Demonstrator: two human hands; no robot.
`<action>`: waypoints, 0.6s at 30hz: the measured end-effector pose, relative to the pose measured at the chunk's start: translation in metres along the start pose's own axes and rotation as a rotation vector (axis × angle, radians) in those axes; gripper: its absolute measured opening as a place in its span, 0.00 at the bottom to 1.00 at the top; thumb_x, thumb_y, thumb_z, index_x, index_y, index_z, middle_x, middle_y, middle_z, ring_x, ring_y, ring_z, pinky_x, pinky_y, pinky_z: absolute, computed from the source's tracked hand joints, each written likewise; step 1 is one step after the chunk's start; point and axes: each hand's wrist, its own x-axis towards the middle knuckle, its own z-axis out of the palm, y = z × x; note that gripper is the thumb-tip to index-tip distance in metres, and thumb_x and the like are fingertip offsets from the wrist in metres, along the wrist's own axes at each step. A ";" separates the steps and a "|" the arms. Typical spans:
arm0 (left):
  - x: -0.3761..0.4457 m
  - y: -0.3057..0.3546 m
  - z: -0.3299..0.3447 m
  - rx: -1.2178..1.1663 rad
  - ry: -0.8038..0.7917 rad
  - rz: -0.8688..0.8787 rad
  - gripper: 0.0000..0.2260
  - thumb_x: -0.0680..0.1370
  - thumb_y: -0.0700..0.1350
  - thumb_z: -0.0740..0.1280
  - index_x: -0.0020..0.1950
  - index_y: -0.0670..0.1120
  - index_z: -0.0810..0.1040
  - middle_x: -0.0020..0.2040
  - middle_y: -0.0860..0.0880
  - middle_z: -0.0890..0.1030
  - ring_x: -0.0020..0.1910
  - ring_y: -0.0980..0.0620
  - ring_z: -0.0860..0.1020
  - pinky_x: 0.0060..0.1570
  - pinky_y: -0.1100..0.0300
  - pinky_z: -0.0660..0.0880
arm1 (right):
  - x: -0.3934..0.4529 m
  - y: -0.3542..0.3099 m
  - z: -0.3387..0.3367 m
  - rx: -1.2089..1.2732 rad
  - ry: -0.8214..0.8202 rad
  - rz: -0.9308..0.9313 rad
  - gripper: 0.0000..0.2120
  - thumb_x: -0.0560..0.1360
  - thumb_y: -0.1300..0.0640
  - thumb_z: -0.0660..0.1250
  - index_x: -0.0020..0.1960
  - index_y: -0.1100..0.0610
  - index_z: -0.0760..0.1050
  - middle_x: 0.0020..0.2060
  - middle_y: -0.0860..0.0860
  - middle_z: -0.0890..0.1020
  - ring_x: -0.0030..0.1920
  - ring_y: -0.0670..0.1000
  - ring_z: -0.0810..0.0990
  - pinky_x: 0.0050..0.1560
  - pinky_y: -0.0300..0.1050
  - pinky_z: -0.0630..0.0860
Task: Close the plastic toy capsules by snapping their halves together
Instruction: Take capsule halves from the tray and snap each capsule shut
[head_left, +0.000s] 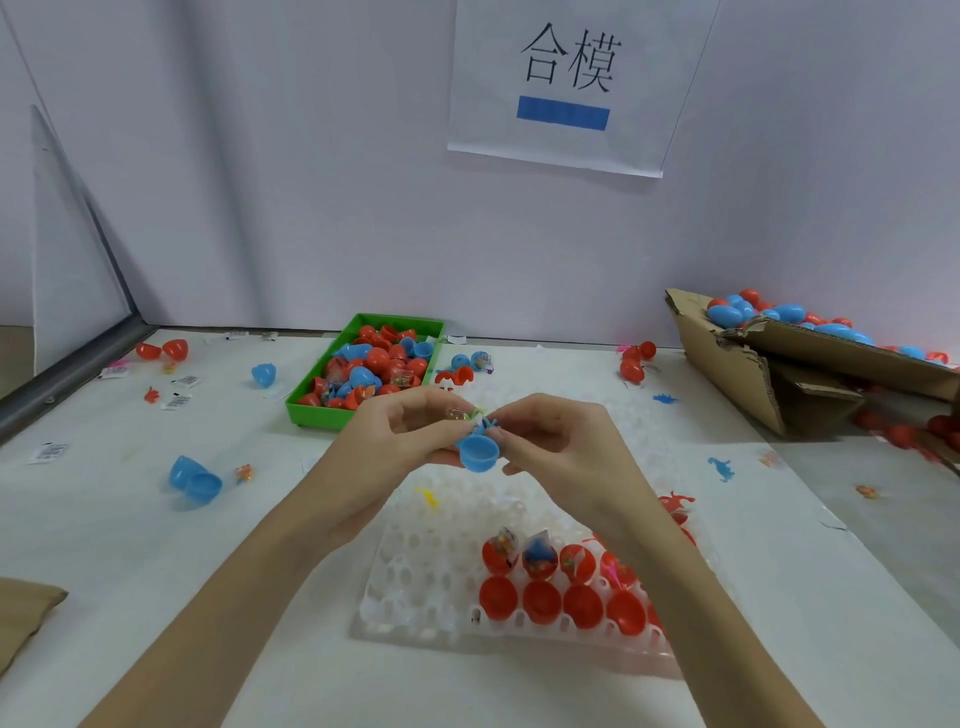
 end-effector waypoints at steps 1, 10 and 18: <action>0.000 0.000 -0.001 0.014 -0.003 0.001 0.05 0.78 0.41 0.74 0.53 0.43 0.86 0.49 0.45 0.87 0.51 0.47 0.86 0.47 0.61 0.82 | 0.000 0.001 0.000 -0.017 0.018 -0.008 0.03 0.77 0.58 0.74 0.50 0.53 0.85 0.41 0.43 0.87 0.43 0.45 0.86 0.41 0.36 0.81; 0.001 -0.002 -0.007 0.380 0.105 0.116 0.04 0.77 0.44 0.77 0.49 0.52 0.85 0.46 0.55 0.86 0.45 0.56 0.84 0.47 0.67 0.80 | -0.003 -0.005 -0.017 -0.118 -0.089 0.033 0.02 0.77 0.54 0.74 0.49 0.51 0.86 0.39 0.44 0.87 0.40 0.42 0.84 0.41 0.33 0.78; 0.007 -0.008 -0.018 0.426 0.201 0.082 0.04 0.77 0.48 0.76 0.49 0.56 0.85 0.45 0.60 0.85 0.46 0.58 0.84 0.45 0.67 0.81 | -0.009 -0.013 -0.029 -0.136 -0.386 0.083 0.04 0.76 0.52 0.75 0.48 0.52 0.85 0.40 0.49 0.87 0.40 0.45 0.85 0.42 0.35 0.79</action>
